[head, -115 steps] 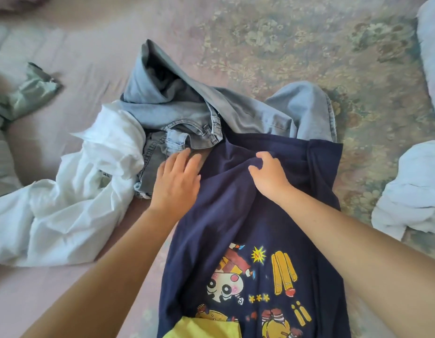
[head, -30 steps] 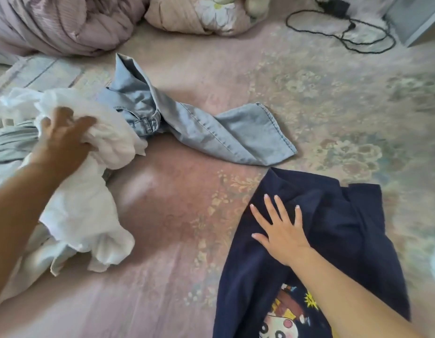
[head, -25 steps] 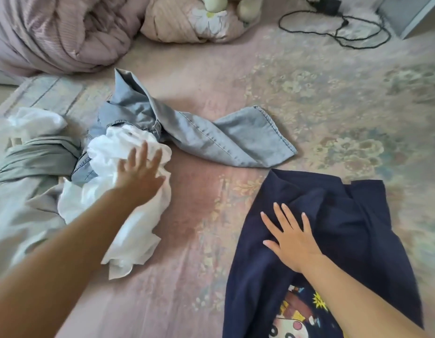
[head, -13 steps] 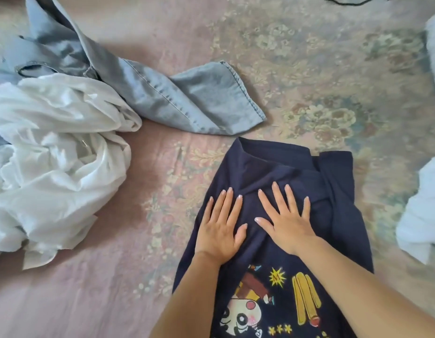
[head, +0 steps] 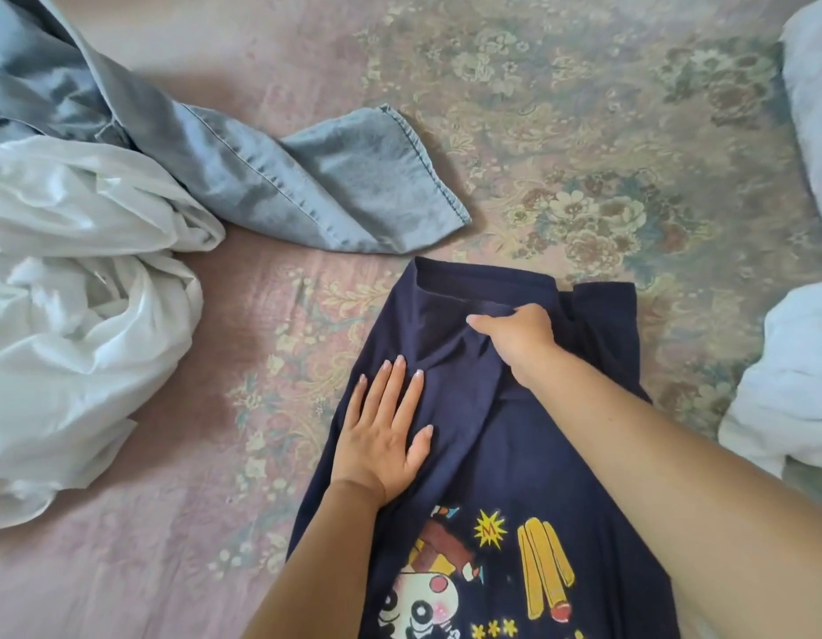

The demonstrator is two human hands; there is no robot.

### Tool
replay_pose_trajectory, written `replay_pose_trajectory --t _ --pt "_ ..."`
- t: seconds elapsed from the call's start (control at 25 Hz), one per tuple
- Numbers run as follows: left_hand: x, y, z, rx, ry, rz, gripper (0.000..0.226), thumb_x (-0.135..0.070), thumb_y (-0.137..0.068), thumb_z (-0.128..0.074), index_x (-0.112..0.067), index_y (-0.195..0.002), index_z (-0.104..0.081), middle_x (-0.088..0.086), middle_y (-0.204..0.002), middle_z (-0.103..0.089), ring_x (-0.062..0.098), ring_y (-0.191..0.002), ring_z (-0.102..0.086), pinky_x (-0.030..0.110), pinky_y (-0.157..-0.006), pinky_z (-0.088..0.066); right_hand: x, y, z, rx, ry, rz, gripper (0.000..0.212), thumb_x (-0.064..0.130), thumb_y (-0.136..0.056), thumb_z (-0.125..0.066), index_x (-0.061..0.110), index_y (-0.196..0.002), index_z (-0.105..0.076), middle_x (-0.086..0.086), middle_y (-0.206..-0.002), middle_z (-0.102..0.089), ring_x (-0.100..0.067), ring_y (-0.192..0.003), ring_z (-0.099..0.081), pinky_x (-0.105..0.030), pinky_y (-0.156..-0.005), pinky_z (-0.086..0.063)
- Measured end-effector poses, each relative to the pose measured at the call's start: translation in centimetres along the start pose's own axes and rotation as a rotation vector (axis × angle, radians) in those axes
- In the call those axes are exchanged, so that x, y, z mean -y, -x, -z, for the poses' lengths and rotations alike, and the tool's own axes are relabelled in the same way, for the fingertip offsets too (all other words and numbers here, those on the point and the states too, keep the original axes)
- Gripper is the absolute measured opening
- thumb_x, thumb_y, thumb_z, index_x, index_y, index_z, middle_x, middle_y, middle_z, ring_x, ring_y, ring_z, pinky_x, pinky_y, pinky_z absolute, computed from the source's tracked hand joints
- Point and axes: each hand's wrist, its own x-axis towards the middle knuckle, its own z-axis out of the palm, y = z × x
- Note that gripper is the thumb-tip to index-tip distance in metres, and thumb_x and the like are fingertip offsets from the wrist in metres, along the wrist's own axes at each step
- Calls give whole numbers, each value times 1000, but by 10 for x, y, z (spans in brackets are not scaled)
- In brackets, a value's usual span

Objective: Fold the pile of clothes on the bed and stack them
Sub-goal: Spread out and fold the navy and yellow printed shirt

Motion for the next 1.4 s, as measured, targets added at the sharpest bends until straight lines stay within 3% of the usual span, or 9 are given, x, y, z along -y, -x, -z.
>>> replay_pose_trajectory --t 0.16,0.36,0.48,0.6,0.72,0.88,1.0,1.16,1.4 --pt "-3 6 18 3 79 19 64 -53 -98 -16 -16 -150 -17 14 -157 -19 26 -144 -20 45 -116 -6 17 17 6 124 -2 57 45 24 -86 -69 8 -124 -52 -8 -121 -59 -29 -111 -57 -46 -97 -47" --pt "-21 93 51 -87 211 83 84 -56 -89 -43 -11 -152 -11 17 -158 -13 27 -147 -10 48 -118 -7 66 45 -17 264 -291 64 37 29 -91 -62 14 -123 -53 -7 -119 -62 -26 -108 -61 -46 -94 -49" --pt "-37 143 46 -72 35 124 90 -30 -78 -63 -4 -150 -16 17 -155 -22 30 -143 -26 49 -113 -25 95 66 -43 295 -361 72 42 29 -98 -51 10 -135 -44 -6 -129 -55 -23 -113 -57 -43 -98 -48" --pt "-39 158 50 -88 8 532 91 -11 -63 -77 -1 -142 -32 23 -131 -54 38 -109 -60 47 -82 -53 125 75 -66 325 -412 66 37 28 -101 -43 6 -130 -45 -6 -121 -59 -23 -110 -59 -36 -95 -50" --pt "-43 175 54 -180 17 714 92 -8 -53 -81 -1 -135 -39 19 -95 -59 33 -70 -60 36 -47 -50 145 85 -94 405 -474 51 33 14 -104 -31 5 -76 -45 -7 -62 -46 -11 -60 -46 -18 -56 -43" --pt "-55 182 55 -345 145 792 79 -2 -56 -87 -1 -126 -50 9 -83 -56 22 -52 -55 25 -34 -40 151 87 -123 402 -394 138 19 13 -100 -42 5 -88 -54 -4 -76 -54 -15 -65 -53 -24 -56 -48" --pt "-53 180 46 -424 57 733 64 0 -61 -86 -3 -119 -60 6 -75 -53 19 -48 -48 27 -33 -39 146 73 -124 394 -280 193 28 26 -100 -45 9 -122 -51 -7 -115 -61 -19 -96 -61 -35 -82 -55" --pt "-55 185 26 -409 -147 525 52 0 -71 -67 -5 -120 -51 8 -85 -44 23 -68 -41 34 -58 -36 116 22 -93 152 33 103 17 30 -100 -43 18 -110 -51 -4 -116 -62 -19 -77 -58 -34 -48 -52" --pt "-66 192 19 -351 -5 414 44 1 -79 -54 -2 -123 -47 4 -76 -50 19 -68 -42 29 -51 -45 95 -22 -76 88 24 211 27 17 -95 -55 14 -122 -56 -3 -117 -58 -23 -103 -58 -44 -88 -51"
